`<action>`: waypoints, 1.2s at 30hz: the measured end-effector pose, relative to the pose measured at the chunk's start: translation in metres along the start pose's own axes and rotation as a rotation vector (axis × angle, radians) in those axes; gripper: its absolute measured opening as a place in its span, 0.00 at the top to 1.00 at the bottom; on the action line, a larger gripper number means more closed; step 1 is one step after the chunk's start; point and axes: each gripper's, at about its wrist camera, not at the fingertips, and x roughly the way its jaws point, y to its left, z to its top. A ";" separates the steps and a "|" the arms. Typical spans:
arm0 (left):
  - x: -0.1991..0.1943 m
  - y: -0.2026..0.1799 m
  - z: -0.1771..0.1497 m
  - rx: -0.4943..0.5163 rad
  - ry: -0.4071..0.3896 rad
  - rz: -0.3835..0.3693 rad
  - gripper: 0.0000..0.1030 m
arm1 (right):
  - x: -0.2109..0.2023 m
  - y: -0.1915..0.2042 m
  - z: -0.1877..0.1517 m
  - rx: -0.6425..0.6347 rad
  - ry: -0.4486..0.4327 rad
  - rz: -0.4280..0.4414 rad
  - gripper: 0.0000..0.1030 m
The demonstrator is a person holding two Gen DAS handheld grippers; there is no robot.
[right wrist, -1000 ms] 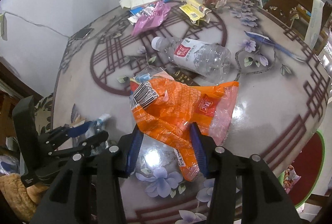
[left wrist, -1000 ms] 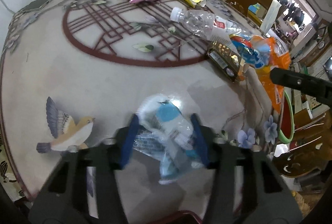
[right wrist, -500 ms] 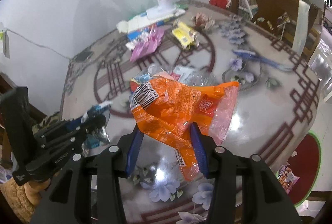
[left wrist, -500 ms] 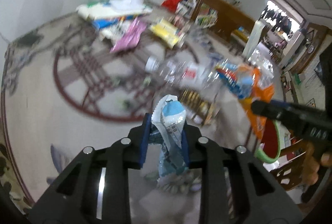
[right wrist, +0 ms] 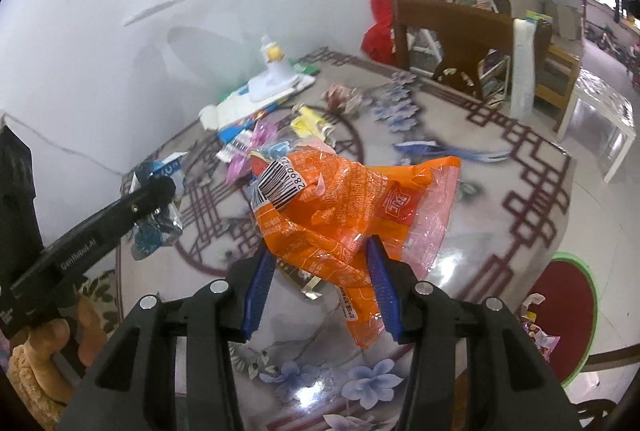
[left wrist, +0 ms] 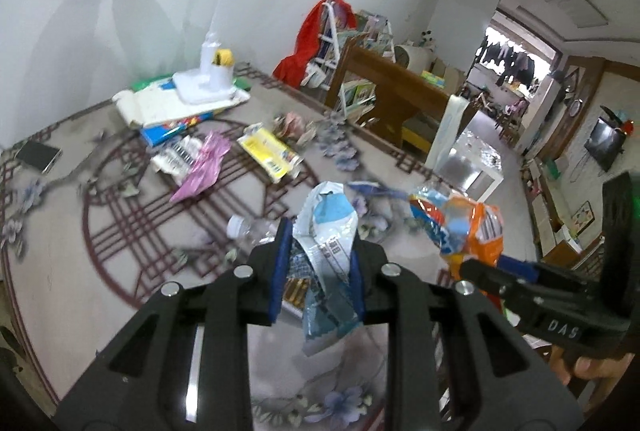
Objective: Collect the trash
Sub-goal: 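Carry the blue-and-white wrapper and orange bag over the red bucket with both tools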
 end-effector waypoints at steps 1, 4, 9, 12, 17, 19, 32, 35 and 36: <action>0.000 -0.003 0.002 0.006 -0.003 -0.002 0.75 | -0.003 -0.003 0.000 0.008 -0.006 -0.002 0.56; -0.003 -0.012 0.008 0.015 -0.016 -0.017 0.75 | -0.012 -0.008 0.001 0.022 -0.023 -0.012 0.56; -0.005 -0.032 0.018 0.038 -0.031 -0.040 0.75 | -0.026 -0.017 0.002 0.044 -0.052 -0.030 0.56; -0.005 -0.041 0.022 0.047 -0.037 -0.053 0.75 | -0.036 -0.027 0.002 0.065 -0.070 -0.044 0.56; -0.006 -0.057 0.029 0.060 -0.053 -0.061 0.75 | -0.048 -0.043 0.004 0.097 -0.094 -0.053 0.56; -0.006 -0.064 0.031 0.067 -0.056 -0.065 0.75 | -0.054 -0.049 0.004 0.103 -0.108 -0.058 0.56; -0.005 -0.094 0.032 0.118 -0.063 -0.105 0.75 | -0.074 -0.072 0.000 0.140 -0.141 -0.090 0.56; -0.003 -0.100 0.031 0.122 -0.059 -0.116 0.75 | -0.079 -0.076 -0.001 0.147 -0.145 -0.100 0.56; -0.002 -0.102 0.031 0.123 -0.057 -0.121 0.75 | -0.081 -0.078 -0.002 0.150 -0.147 -0.107 0.56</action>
